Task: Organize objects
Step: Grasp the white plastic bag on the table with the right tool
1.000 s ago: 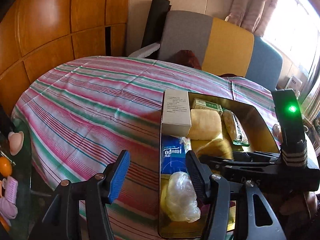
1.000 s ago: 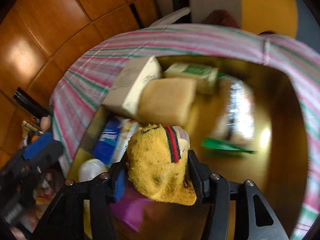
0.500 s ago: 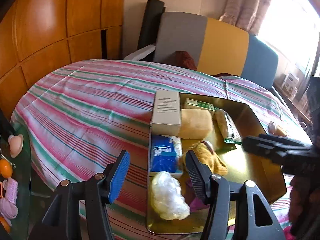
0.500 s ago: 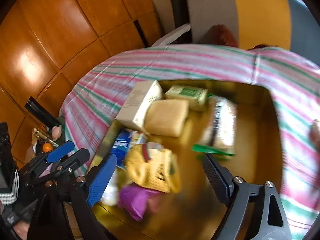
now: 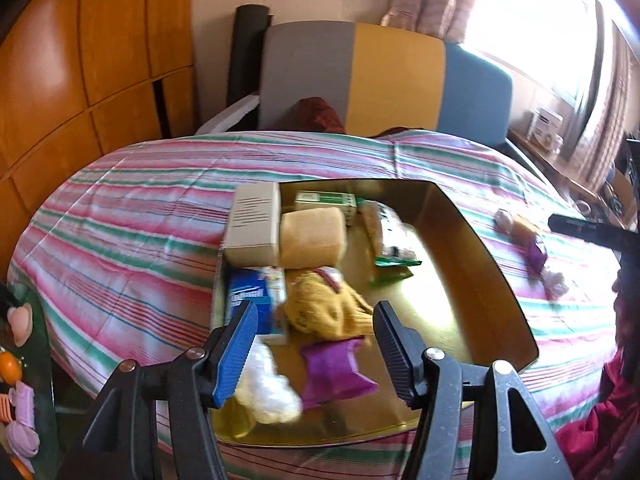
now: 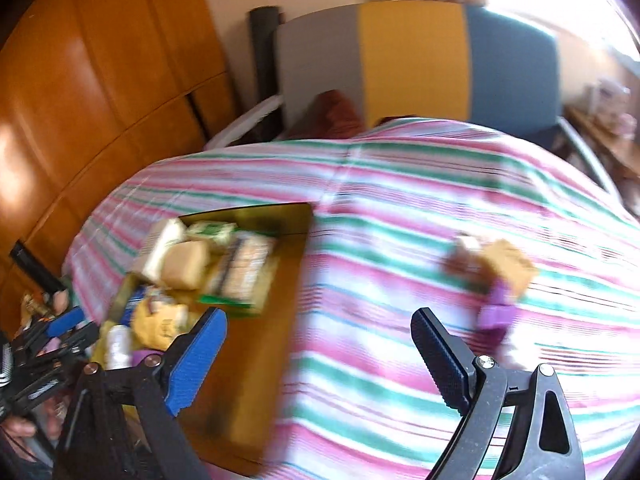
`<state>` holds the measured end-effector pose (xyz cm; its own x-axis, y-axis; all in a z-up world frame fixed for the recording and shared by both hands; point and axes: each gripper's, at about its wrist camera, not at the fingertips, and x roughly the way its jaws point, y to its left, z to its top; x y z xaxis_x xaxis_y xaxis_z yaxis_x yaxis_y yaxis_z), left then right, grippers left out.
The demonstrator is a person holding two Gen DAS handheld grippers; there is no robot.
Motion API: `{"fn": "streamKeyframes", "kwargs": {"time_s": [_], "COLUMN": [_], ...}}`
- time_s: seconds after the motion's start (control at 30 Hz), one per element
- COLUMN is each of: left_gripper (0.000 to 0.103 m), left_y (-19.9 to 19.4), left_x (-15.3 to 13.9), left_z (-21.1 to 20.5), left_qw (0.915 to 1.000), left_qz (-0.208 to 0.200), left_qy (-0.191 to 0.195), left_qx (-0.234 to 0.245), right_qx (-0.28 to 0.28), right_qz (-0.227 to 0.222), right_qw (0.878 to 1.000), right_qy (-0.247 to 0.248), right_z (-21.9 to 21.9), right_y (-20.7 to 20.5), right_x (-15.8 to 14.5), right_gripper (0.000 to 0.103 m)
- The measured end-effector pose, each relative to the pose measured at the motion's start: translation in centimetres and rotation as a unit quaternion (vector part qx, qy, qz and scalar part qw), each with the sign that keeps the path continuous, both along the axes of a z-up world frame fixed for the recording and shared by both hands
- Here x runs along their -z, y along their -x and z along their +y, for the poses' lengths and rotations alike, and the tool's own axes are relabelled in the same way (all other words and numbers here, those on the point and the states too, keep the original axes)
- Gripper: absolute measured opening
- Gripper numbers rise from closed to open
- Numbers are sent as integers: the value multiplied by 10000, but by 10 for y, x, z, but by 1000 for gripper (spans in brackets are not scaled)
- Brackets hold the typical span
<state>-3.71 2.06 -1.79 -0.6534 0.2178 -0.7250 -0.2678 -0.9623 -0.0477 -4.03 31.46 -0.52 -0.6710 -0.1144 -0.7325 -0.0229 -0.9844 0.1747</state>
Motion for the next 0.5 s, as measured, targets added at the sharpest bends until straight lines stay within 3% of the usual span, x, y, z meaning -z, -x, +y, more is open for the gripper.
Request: {"fn": "streamKeyframes", "kwargs": {"time_s": [0.3, 0.43, 0.5], "left_gripper": [61, 61, 61], "left_y": [-11, -13, -13], "left_x": [-7, -10, -10], "left_z": [49, 78, 94], "left_qw": [9979, 9955, 9940], "left_qz": [95, 167, 169], "left_qy": [298, 408, 426], "left_qx": [559, 838, 988], "right_qx": [1224, 2122, 2707], "right_qz": [49, 26, -355], "right_qw": [9913, 9771, 9618], "right_qy": [-476, -177, 217], "right_z": [113, 173, 203], "right_y": [-25, -39, -44], "right_x": [4, 27, 43], "right_gripper": [96, 96, 96]}}
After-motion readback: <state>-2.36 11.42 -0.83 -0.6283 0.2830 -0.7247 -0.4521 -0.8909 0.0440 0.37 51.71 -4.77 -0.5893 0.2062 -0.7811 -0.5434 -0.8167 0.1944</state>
